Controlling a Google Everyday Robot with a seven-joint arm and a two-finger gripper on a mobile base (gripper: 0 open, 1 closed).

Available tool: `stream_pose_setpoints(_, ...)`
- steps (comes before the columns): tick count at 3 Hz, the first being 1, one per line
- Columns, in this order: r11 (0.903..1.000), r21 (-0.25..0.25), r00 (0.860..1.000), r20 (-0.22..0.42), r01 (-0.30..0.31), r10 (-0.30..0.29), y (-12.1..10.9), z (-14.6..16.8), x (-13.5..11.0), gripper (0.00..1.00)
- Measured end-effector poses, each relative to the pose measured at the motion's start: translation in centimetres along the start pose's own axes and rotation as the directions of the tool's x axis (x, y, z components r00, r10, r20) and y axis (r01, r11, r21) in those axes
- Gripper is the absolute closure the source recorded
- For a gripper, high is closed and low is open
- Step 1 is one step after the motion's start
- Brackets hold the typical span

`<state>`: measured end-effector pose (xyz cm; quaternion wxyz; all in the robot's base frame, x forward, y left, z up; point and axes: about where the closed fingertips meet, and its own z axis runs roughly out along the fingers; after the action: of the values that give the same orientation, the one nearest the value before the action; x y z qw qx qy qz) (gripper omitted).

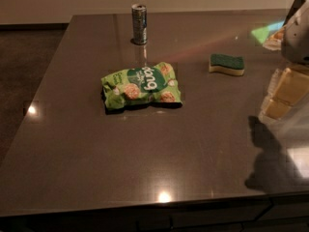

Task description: Move sponge near green rice chip bag

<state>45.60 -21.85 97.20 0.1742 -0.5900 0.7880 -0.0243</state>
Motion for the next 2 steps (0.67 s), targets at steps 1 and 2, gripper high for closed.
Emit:
stream_pose_setpoints(1, 0.9983, 0.006, 0.997, 0.049, -0.058, 0.058, -2.9, 2.2, -0.3, 0.00)
stream_pose_setpoints(2, 0.9936, 0.013, 0.990, 0.092, -0.112, 0.110, -6.1, 4.8, -0.6, 0.00)
